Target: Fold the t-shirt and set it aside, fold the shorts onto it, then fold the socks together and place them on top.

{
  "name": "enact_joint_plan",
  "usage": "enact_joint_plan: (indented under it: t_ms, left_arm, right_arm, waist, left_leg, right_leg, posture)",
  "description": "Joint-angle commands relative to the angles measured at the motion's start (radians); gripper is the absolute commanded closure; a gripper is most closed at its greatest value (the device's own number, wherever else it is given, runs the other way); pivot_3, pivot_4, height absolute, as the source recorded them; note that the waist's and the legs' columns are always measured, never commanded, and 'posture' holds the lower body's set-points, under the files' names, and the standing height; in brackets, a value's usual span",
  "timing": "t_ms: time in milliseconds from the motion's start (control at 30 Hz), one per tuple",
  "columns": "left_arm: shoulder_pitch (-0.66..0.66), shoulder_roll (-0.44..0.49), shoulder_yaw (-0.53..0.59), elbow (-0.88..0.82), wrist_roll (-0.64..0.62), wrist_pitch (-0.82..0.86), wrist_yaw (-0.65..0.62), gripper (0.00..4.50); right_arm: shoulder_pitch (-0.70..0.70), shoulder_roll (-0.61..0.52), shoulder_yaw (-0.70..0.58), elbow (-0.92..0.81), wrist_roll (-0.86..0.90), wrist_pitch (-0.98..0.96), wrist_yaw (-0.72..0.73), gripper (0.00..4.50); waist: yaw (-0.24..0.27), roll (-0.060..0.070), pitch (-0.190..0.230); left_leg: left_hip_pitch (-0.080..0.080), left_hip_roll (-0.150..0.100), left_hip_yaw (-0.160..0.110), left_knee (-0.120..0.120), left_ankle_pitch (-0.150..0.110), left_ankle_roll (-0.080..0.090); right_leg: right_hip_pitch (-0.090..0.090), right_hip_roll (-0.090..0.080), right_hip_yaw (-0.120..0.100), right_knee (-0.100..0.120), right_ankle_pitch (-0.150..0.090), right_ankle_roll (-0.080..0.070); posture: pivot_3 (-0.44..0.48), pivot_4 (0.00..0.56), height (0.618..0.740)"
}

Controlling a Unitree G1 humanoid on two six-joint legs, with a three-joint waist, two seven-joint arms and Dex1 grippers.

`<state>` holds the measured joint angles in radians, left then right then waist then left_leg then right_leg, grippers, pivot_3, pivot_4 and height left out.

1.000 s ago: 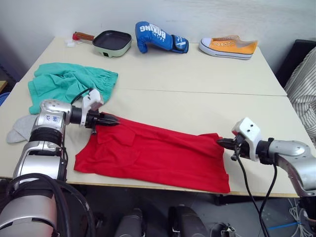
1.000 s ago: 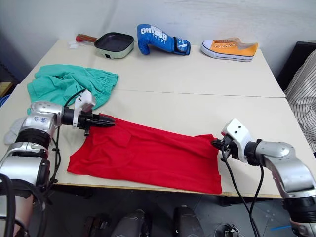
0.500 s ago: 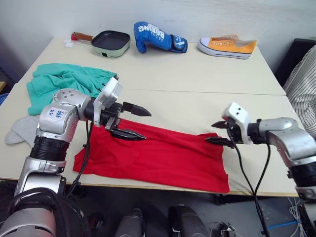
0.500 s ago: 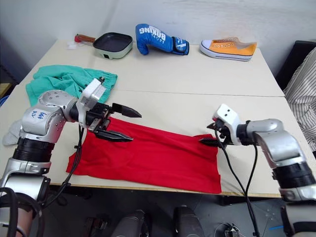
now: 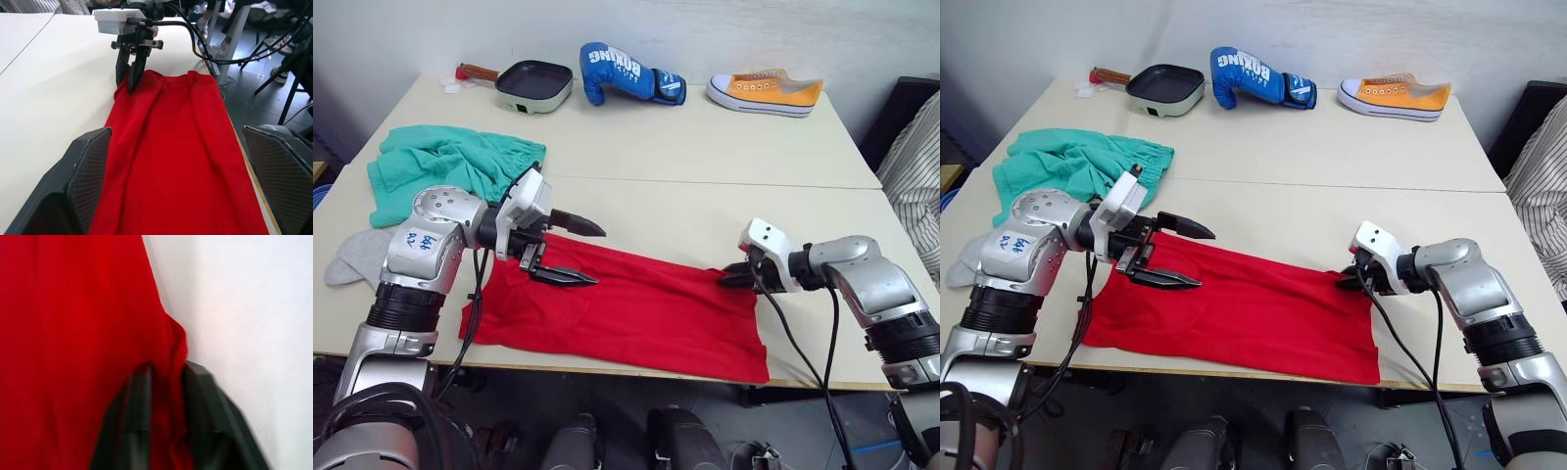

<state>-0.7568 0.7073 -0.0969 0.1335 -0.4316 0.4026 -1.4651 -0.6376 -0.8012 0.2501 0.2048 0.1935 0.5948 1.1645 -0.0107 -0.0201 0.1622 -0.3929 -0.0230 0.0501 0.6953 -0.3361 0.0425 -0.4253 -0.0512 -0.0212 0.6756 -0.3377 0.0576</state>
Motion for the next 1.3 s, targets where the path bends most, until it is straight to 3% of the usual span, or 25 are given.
enact_joint_plan:
  t_ms: [33, 333, 533, 567, 633, 733, 867, 967, 1133, 1300]
  left_arm:
    - [-0.007, 0.005, 0.010, 0.001, 0.009, -0.025, 0.001, 0.00]
    - [-0.123, -0.073, 0.031, 0.198, 0.065, -0.117, 0.095, 0.00]
    - [-0.208, -0.109, 0.023, 0.379, 0.124, -0.160, 0.148, 0.00]
    - [-0.216, -0.109, 0.017, 0.403, 0.132, -0.164, 0.139, 0.00]
    - [-0.233, -0.104, 0.003, 0.463, 0.159, -0.193, 0.110, 0.00]
    - [-0.276, -0.089, -0.020, 0.607, 0.225, -0.294, 0.075, 0.00]
    - [-0.363, -0.083, -0.033, 0.848, 0.305, -0.408, 0.092, 0.00]
    - [-0.420, -0.085, -0.042, 0.993, 0.370, -0.487, 0.128, 0.00]
    - [-0.475, -0.098, -0.061, 1.119, 0.468, -0.557, 0.175, 0.00]
    - [-0.485, -0.120, -0.081, 1.162, 0.547, -0.617, 0.238, 0.00]
  right_arm:
    - [-0.060, 0.019, 0.012, 0.071, -0.041, -0.046, 0.009, 4.47]
    - [-0.489, 0.209, 0.077, 0.795, -0.284, -0.500, -0.159, 4.47]
    - [-0.576, 0.246, 0.042, 0.973, -0.323, -0.568, -0.214, 4.47]
    - [-0.580, 0.240, 0.029, 0.974, -0.320, -0.565, -0.219, 4.00]
    - [-0.574, 0.214, -0.004, 0.939, -0.304, -0.549, -0.212, 3.53]
    - [-0.472, 0.141, -0.100, 0.674, -0.219, -0.365, -0.157, 2.47]
    - [-0.152, 0.024, -0.282, 0.006, -0.046, 0.131, -0.153, 1.10]
    - [0.067, 0.005, -0.459, -0.412, 0.065, 0.503, -0.229, 0.04]
    - [0.249, 0.143, -0.712, -0.825, 0.106, 0.950, -0.386, 0.01]
    - [0.417, 0.395, -0.853, -0.975, 0.133, 1.020, -0.551, 0.01]
  waist:
    - [-0.006, 0.000, 0.000]
    - [-0.023, 0.002, 0.002]
    - [-0.021, 0.002, 0.002]
    - [-0.021, 0.002, 0.002]
    - [-0.022, 0.003, 0.002]
    - [-0.020, 0.004, 0.002]
    - [-0.010, 0.004, 0.002]
    - [0.000, 0.004, 0.002]
    - [0.010, 0.003, 0.002]
    - [0.015, 0.002, 0.001]
  left_leg:
    - [0.000, 0.000, 0.000, 0.000, 0.000, 0.000]
    - [0.000, 0.001, 0.001, 0.000, 0.001, -0.002]
    - [-0.001, 0.000, 0.001, 0.000, 0.001, -0.002]
    - [-0.001, 0.000, 0.000, 0.000, 0.001, -0.002]
    - [-0.001, 0.000, 0.000, 0.000, 0.001, -0.002]
    - [-0.003, 0.000, 0.000, 0.001, 0.001, -0.002]
    - [-0.007, 0.000, -0.007, 0.003, 0.001, -0.002]
    - [-0.011, 0.000, -0.011, 0.003, 0.001, -0.002]
    - [-0.012, 0.000, -0.010, 0.004, 0.002, -0.003]
    - [-0.011, -0.001, -0.011, 0.002, 0.002, -0.003]
  right_leg:
    - [0.000, 0.000, 0.000, -0.001, 0.000, 0.000]
    - [-0.002, 0.001, 0.000, 0.003, 0.000, 0.000]
    - [-0.003, 0.001, -0.001, 0.004, 0.000, 0.000]
    - [-0.003, 0.001, -0.001, 0.004, 0.000, 0.000]
    - [-0.003, 0.001, -0.001, 0.004, 0.000, 0.000]
    - [-0.003, 0.001, -0.001, 0.003, 0.000, 0.000]
    - [-0.005, 0.001, -0.003, 0.003, 0.000, 0.000]
    - [-0.007, 0.001, -0.005, 0.003, 0.000, 0.000]
    - [-0.007, 0.002, -0.004, 0.001, 0.000, 0.000]
    - [-0.006, 0.002, -0.002, 0.002, 0.000, 0.000]
  posture:
    - [0.000, 0.150, 0.740]
    - [0.000, 0.150, 0.740]
    - [0.000, 0.150, 0.740]
    - [0.000, 0.150, 0.740]
    - [0.000, 0.150, 0.740]
    - [0.000, 0.150, 0.740]
    - [0.000, 0.150, 0.740]
    - [0.000, 0.150, 0.740]
    - [0.000, 0.150, 0.740]
    - [0.000, 0.150, 0.740]
